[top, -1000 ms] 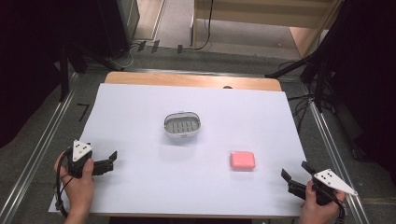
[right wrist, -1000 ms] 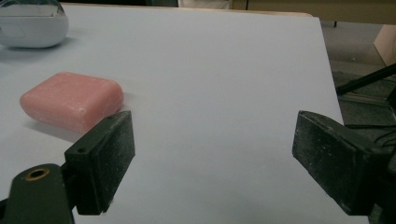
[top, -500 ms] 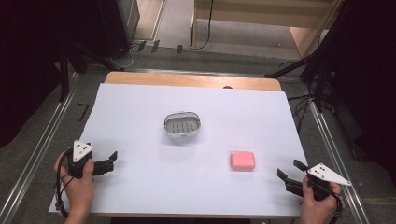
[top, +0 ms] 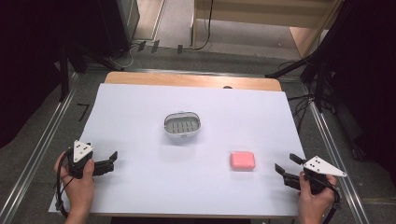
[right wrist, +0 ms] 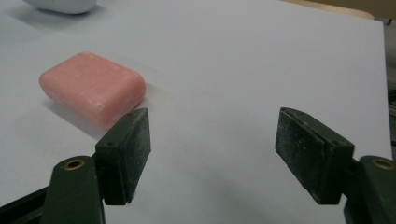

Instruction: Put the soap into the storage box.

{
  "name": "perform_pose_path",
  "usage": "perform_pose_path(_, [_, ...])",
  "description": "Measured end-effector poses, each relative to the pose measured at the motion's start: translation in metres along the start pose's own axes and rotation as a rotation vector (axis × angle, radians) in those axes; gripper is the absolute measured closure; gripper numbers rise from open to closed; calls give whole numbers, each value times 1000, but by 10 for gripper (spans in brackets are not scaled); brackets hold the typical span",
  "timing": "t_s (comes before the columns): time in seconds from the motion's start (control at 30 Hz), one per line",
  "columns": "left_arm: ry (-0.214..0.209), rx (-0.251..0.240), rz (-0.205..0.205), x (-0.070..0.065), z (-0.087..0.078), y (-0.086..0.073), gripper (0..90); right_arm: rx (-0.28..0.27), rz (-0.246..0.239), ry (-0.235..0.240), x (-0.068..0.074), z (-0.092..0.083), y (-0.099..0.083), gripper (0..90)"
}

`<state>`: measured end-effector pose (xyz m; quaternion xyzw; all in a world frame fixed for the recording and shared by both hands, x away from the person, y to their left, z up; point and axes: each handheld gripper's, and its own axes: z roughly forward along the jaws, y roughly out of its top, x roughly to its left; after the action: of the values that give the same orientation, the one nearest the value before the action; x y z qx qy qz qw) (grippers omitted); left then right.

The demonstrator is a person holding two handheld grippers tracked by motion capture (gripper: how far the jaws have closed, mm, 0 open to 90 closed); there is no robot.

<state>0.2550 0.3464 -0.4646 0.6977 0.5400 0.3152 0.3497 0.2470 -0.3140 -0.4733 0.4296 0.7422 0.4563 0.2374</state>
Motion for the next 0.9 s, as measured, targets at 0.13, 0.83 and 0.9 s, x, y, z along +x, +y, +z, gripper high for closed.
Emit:
perform_pose_path(0.13, [-2,2,2,0,0,0,1,-5,-17,13,4,-2,7,232])
perform_pose_path(0.83, [-5,-4,8,0,-1,0,1,170,-184,234,18,37,48,138])
perform_pose_path(0.9, [-5,-3,8,0,0,0,0,172,-206,245,19,39,51,138])
